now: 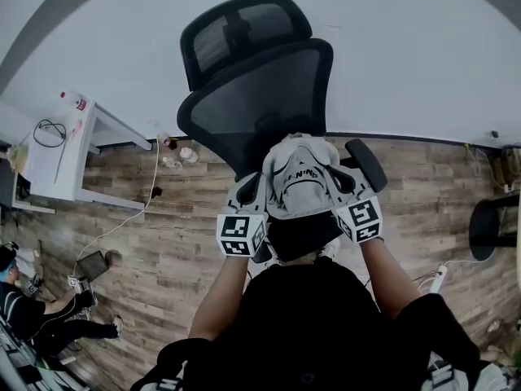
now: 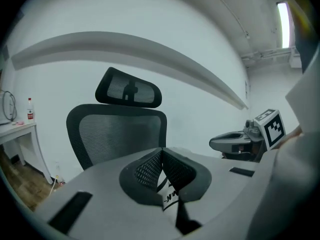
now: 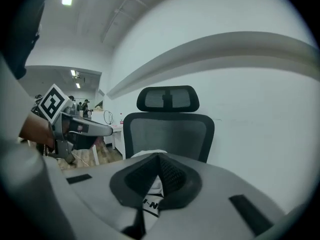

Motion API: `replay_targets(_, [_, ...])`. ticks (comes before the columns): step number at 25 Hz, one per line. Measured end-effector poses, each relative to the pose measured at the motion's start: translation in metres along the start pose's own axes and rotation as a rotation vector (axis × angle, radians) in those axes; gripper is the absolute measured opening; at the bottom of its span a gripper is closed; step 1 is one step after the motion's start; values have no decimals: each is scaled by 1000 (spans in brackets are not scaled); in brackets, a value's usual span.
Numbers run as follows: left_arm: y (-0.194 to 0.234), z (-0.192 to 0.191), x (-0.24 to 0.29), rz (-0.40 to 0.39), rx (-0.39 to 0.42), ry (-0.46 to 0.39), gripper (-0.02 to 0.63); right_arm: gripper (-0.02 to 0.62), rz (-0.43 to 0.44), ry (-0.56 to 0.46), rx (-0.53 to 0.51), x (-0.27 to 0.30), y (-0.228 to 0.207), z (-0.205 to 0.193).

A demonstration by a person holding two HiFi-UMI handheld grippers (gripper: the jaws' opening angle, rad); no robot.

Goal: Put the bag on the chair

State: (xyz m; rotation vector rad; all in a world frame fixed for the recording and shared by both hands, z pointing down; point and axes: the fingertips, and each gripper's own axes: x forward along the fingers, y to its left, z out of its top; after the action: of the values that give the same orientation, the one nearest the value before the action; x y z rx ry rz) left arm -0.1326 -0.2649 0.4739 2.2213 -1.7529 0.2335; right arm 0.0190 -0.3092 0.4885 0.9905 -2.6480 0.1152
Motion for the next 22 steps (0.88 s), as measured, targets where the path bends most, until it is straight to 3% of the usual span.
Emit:
replay_targets(7, [-13, 19, 5, -38, 44, -37, 23, 20, -24, -47, -46, -18, -23, 29])
replay_targets(11, [-20, 24, 7, -56, 37, -48, 23, 20, -71, -57, -12, -29, -34, 26])
replay_targets(17, [-30, 23, 4, -92, 20, -53, 23, 20, -71, -74, 25, -33, -35, 19])
replay_targets(22, [-41, 23, 6, -153, 22, -58, 23, 20, -74, -96, -9, -35, -30, 26])
